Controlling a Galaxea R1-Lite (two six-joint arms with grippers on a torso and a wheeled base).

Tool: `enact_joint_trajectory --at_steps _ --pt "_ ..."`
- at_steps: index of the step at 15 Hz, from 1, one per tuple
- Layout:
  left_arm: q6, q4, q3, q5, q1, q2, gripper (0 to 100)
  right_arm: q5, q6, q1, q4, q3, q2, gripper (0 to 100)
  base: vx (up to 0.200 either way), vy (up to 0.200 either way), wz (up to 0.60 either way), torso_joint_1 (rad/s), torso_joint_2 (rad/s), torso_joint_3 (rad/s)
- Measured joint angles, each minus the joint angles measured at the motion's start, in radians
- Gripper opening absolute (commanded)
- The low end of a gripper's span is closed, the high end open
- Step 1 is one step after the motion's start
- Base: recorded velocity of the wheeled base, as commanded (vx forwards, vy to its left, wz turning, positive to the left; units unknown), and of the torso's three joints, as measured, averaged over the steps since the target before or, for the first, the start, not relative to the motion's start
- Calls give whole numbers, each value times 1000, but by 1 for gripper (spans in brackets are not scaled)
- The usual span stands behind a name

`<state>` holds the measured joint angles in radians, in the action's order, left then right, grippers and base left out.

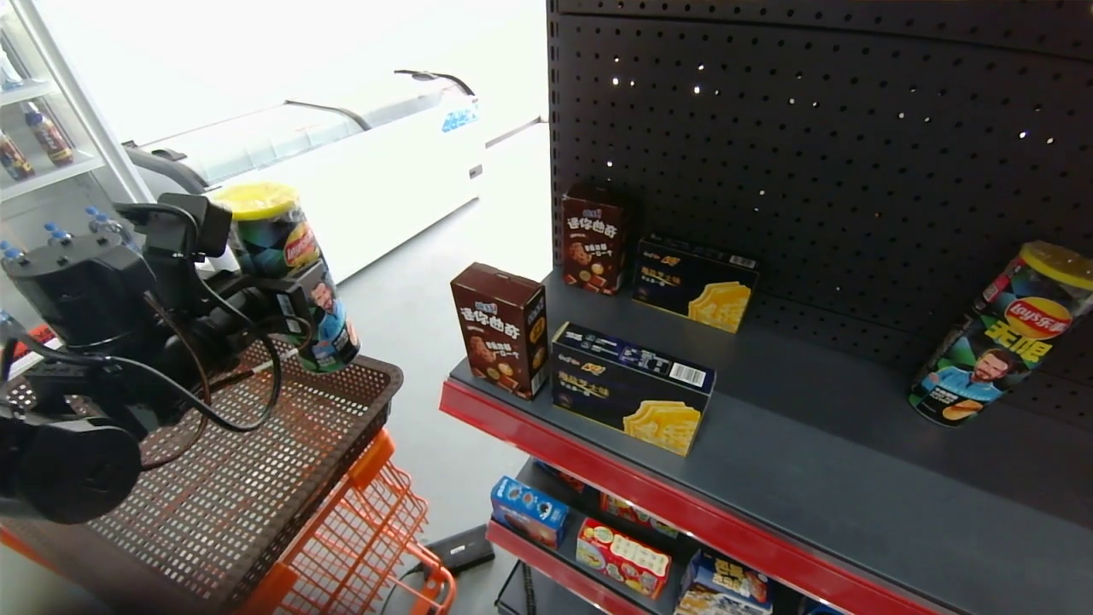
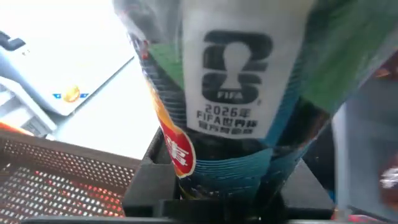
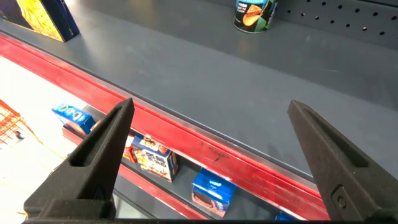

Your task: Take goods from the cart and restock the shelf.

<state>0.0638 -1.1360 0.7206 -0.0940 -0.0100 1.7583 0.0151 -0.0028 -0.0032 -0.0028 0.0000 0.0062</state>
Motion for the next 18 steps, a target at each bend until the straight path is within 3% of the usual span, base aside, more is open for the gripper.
enact_joint_trajectory --at_steps 2,4,7,9,11,14,16,18 --pt "-11 167 -6 -21 -49 -135 0 0 0 0 0 0 0 100 0 0 0 0 0 0" --pt "-15 257 -21 -44 -117 -248 0 0 0 0 0 0 0 100 0 0 0 0 0 0" --pt "-18 275 -51 -84 -256 -338 0 0 0 0 0 0 0 100 0 0 0 0 0 0" --pt "-19 275 -63 -137 -310 -364 0 0 0 0 0 0 0 100 0 0 0 0 0 0" --pt "-16 272 -66 -203 -325 -375 0 0 0 0 0 0 0 100 0 0 0 0 0 0" --pt "-5 275 -36 -248 -354 -362 0 0 0 0 0 0 0 100 0 0 0 0 0 0" --pt "-9 292 8 -306 -386 -347 0 0 0 0 0 0 0 100 0 0 0 0 0 0" --pt "-13 311 -6 -366 -391 -342 0 0 0 0 0 0 0 100 0 0 0 0 0 0"
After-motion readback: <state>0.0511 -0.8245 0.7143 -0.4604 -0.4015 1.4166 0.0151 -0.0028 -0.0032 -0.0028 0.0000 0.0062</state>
